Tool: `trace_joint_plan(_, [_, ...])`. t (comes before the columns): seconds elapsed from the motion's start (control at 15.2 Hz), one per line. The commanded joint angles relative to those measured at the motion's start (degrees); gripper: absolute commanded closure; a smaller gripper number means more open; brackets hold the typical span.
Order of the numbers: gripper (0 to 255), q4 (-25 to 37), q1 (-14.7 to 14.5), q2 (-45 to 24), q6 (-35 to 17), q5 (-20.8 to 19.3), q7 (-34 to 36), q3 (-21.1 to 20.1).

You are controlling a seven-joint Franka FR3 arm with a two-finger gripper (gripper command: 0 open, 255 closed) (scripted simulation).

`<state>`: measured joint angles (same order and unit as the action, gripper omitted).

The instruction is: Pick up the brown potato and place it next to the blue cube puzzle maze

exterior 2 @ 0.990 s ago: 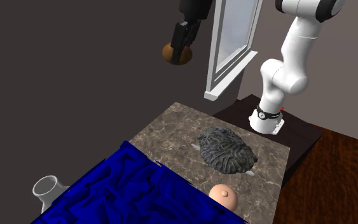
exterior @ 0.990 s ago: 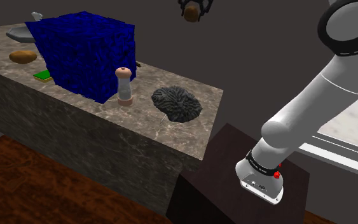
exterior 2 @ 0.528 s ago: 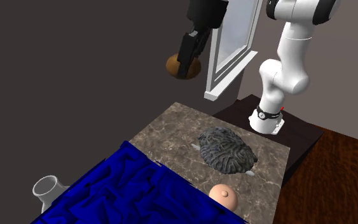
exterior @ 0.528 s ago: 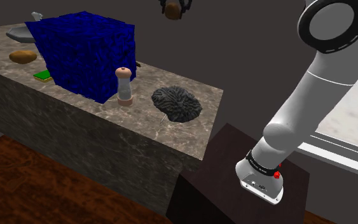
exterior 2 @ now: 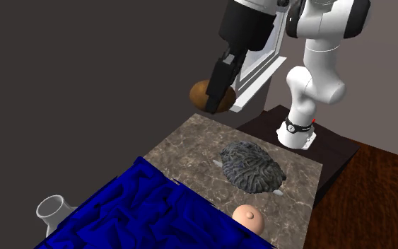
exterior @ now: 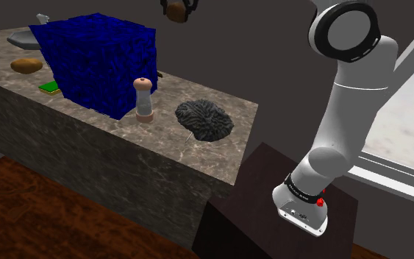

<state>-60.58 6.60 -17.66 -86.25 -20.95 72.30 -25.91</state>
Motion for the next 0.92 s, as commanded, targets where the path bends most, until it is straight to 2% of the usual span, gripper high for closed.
trace_joint_plan(0.0, [255, -2.2, 0.3, 0.5, -1.7, 0.2, 0.6, 0.0])
trace_joint_plan(0.86, [255, -19.7, 3.4, 5.8, -14.2, 2.7, 2.2, 0.2])
